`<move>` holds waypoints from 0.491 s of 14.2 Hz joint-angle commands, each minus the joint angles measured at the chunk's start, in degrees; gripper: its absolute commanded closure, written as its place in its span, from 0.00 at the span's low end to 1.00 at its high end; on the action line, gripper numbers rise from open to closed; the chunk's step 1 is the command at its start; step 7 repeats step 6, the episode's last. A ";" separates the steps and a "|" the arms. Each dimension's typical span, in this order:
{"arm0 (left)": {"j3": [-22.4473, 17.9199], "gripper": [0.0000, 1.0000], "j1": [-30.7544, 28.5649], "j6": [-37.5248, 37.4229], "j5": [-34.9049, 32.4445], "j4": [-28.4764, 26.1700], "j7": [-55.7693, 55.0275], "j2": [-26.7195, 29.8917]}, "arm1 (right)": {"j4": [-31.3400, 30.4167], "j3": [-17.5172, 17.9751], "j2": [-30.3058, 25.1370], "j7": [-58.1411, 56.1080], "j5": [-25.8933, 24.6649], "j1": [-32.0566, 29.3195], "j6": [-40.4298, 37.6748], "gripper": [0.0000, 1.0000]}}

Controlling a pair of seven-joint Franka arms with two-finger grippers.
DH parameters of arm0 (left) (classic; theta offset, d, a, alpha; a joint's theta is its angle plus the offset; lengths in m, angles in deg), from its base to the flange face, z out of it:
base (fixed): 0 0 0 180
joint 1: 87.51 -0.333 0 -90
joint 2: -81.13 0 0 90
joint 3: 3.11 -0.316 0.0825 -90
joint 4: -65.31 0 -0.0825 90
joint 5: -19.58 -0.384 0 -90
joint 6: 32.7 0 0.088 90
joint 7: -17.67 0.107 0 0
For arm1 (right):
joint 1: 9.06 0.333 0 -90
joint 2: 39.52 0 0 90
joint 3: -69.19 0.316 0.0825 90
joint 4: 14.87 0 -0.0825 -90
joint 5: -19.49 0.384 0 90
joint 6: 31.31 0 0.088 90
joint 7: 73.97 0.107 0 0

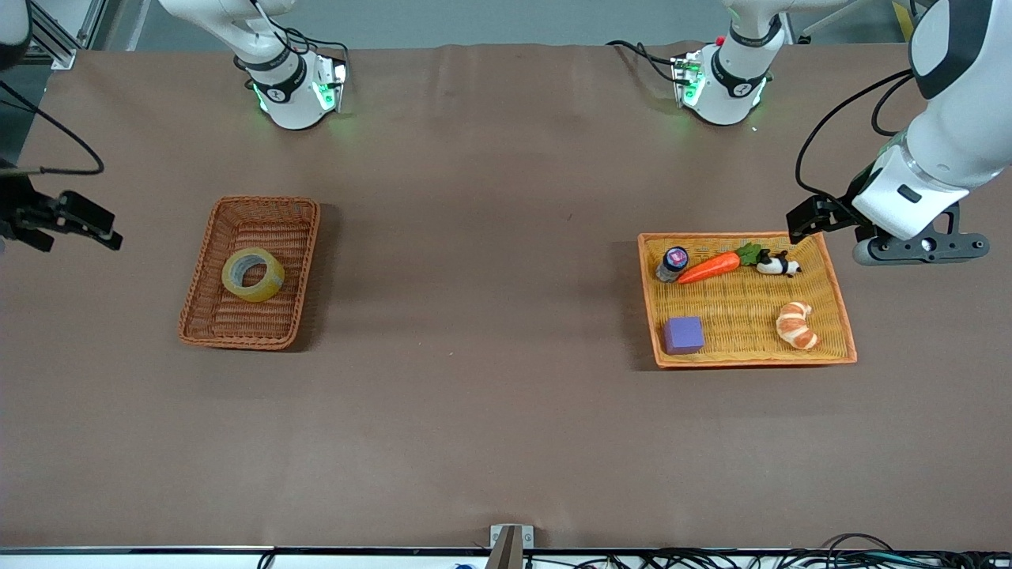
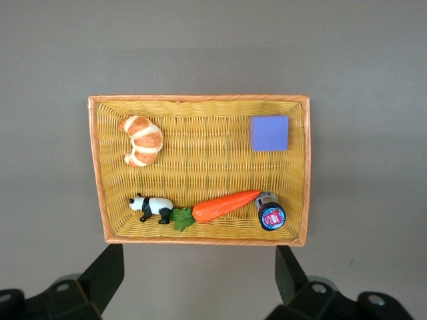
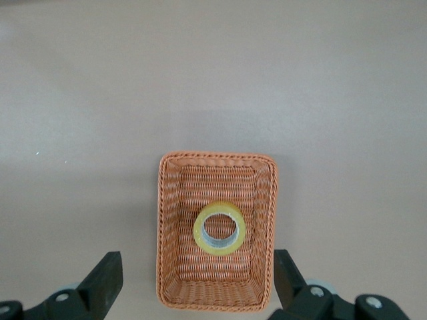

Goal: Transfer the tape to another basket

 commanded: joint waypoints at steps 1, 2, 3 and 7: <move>0.19 0.00 -0.11 -0.90 -0.77 0.96 1.07 -0.19 | -4.11 1.07 -2.18 -0.49 0.44 -1.41 1.20 0.00; 0.19 0.00 0.07 -0.90 -0.86 0.96 1.07 -0.20 | -3.67 1.07 -2.09 -0.49 0.35 -1.41 1.55 0.00; 0.19 0.00 -0.02 -0.90 -0.86 0.96 1.07 -0.28 | -3.66 0.98 -2.09 -0.49 -0.09 -1.24 1.81 0.00; 0.19 0.00 -0.02 -0.90 -0.95 0.96 1.07 -0.28 | -3.66 1.07 -2.09 -0.49 -0.45 -0.97 1.82 0.00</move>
